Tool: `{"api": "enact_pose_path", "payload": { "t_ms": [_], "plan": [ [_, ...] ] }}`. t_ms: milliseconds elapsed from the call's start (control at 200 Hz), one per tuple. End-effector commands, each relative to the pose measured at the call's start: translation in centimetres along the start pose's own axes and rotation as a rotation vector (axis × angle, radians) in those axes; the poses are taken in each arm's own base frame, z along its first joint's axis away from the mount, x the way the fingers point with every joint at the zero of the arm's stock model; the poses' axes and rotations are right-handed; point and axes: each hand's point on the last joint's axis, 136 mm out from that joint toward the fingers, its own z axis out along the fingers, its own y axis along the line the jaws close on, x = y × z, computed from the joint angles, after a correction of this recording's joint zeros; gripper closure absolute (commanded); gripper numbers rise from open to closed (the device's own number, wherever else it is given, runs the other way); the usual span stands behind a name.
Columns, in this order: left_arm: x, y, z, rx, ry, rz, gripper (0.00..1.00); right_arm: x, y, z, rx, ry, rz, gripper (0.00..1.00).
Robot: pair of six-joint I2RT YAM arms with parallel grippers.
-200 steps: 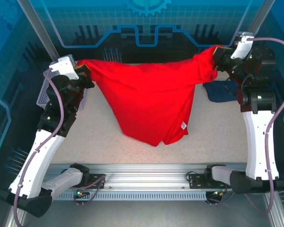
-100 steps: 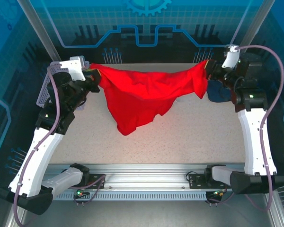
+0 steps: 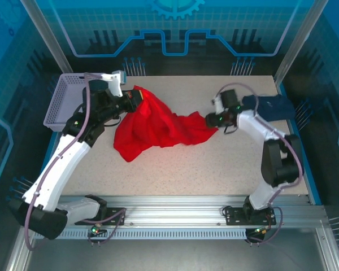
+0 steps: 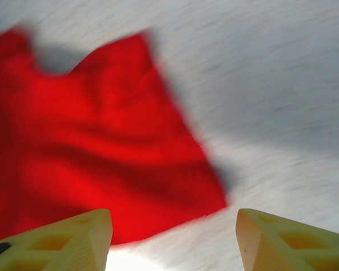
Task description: Fold the inside-out t-shirt
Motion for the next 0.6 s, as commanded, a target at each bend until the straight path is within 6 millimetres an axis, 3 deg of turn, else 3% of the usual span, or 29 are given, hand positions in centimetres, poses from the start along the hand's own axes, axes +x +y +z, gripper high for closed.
{"api": "enact_pose_path", "payload": {
  "t_ms": [0, 90, 130, 255, 415, 530, 595],
  "plan": [
    [-0.2, 0.1, 0.1, -0.01, 0.001, -0.01, 1.0, -4.0, 7.4, -4.4, -0.182, -0.326, -0.203, 0.37],
    [-0.3, 0.2, 0.1, -0.02, 0.001, 0.001, 1.0, -1.9, 12.3, -4.0, -0.235, -0.403, -0.371, 0.33],
    [-0.4, 0.2, 0.0, -0.024, -0.001, 0.005, 1.0, -0.3, 13.5, -3.0, -0.222, -0.412, -0.434, 0.32],
    [-0.7, 0.3, -0.3, -0.04, -0.011, 0.016, 1.0, 1.6, 17.0, -1.0, -0.232, -0.486, -0.55, 0.28],
    [-1.2, 0.1, -0.6, -0.044, -0.017, 0.023, 1.0, 3.2, 18.8, 2.4, -0.117, -0.516, -0.665, 0.27],
    [-1.6, -0.1, -0.8, -0.049, -0.028, 0.027, 1.0, 3.2, 18.2, 4.5, -0.015, -0.527, -0.666, 0.26],
    [-1.8, -0.1, -0.9, -0.054, -0.031, 0.031, 1.0, 2.7, 17.5, 5.1, 0.048, -0.534, -0.658, 0.37]
  ]
}}
